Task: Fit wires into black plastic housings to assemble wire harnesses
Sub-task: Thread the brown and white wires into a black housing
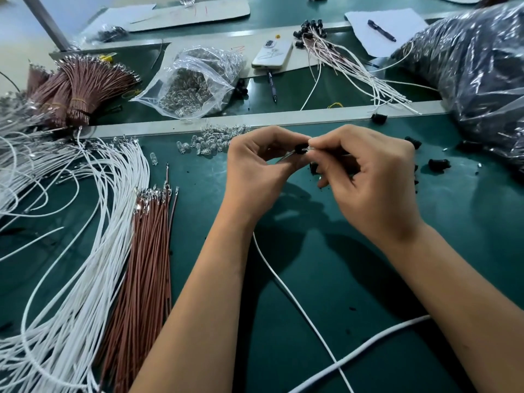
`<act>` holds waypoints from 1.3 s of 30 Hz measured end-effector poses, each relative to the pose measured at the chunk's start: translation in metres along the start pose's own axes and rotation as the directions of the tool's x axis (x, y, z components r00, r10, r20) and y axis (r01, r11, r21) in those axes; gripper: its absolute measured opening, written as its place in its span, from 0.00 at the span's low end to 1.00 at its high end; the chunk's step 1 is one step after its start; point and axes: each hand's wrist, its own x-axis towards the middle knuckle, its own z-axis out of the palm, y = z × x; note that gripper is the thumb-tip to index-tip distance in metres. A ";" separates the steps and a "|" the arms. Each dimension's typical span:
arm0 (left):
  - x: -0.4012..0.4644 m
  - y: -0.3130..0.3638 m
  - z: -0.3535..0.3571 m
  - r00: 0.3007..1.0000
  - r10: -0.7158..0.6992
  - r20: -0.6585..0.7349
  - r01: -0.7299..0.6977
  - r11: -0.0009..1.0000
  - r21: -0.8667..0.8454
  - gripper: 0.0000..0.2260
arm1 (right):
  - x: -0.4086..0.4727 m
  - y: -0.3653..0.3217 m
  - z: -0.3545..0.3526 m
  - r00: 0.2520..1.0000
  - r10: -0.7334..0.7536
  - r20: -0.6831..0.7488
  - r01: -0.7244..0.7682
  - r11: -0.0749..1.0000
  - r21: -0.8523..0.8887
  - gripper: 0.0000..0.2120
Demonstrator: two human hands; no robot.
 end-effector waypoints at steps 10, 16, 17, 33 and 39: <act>0.002 0.000 -0.001 0.999 0.039 0.006 -0.040 0.984 0.174 0.07 | -0.001 0.003 0.002 0.997 0.077 0.007 -0.077 0.995 -0.056 0.03; 0.000 0.003 0.000 0.997 0.072 0.011 -0.072 0.963 0.258 0.07 | -0.001 0.008 0.001 0.993 0.104 0.061 -0.101 0.994 -0.044 0.01; 0.000 0.004 -0.001 0.997 0.079 0.018 -0.081 0.958 0.275 0.08 | 0.000 0.008 0.001 0.992 0.106 0.071 -0.103 0.994 -0.044 0.01; -0.001 0.009 -0.001 0.992 0.058 0.111 -0.095 0.927 0.363 0.08 | -0.003 0.023 -0.002 0.911 0.332 0.245 -0.397 0.867 0.301 0.04; -0.003 0.013 -0.002 0.993 0.021 0.120 -0.057 0.949 0.311 0.08 | 0.000 0.025 -0.004 0.887 0.352 0.298 -0.448 0.810 0.379 0.07</act>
